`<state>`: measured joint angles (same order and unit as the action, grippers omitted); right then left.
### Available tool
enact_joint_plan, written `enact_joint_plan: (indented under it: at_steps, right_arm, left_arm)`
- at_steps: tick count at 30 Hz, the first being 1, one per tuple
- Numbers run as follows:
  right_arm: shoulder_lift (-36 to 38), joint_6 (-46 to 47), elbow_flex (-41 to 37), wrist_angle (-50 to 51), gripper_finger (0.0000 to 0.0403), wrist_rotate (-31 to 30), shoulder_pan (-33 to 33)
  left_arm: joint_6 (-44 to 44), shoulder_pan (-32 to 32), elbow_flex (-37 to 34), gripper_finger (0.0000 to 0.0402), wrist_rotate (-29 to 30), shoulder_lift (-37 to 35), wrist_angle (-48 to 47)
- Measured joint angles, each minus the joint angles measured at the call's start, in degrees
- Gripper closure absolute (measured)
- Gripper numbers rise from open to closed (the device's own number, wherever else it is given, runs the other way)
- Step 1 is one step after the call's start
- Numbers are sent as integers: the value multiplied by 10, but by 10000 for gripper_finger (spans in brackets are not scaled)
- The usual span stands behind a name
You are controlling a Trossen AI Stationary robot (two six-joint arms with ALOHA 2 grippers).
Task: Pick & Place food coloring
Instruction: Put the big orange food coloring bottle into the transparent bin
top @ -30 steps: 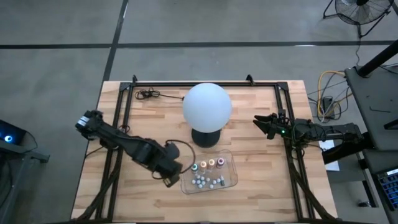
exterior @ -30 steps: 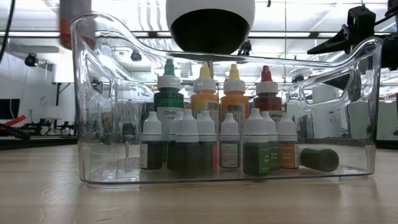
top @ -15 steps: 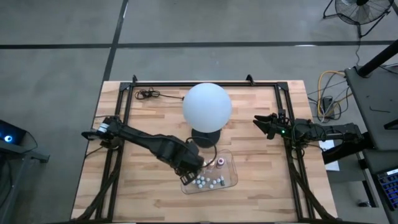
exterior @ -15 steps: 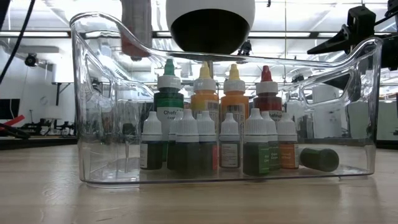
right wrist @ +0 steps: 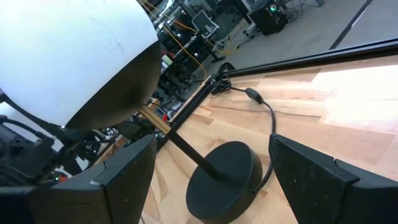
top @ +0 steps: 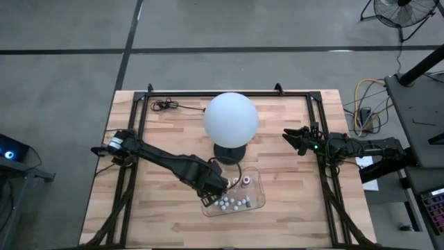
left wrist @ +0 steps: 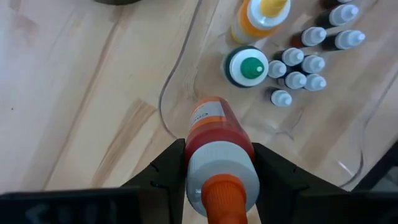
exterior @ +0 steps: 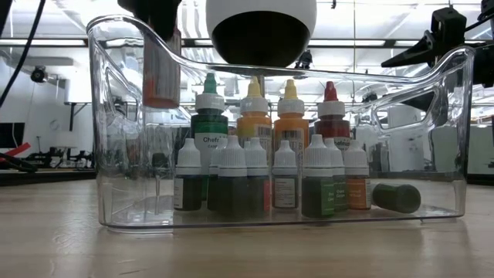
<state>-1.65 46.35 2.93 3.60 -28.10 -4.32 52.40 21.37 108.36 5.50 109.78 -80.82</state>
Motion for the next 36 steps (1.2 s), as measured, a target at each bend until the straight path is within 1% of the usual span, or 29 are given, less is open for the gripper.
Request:
enact_joint_plan:
  at_steps: [8,14,20,28,36]
  right_arm:
    - [0,0,0,0,101,0,0]
    - [0,0,0,0,101,0,0]
    - [0,0,0,0,101,0,0]
    - [0,0,0,0,101,0,0]
    - [0,0,0,0,101,0,0]
  left_arm:
    - [-2,1,-57,284,1,-1,51]
    - [-8,2,-107,284,-5,-1,120]
    - [-11,3,-140,284,-5,0,142]
    - [-23,4,-150,284,-18,22,159]
    - [-29,6,-150,284,-18,33,175]
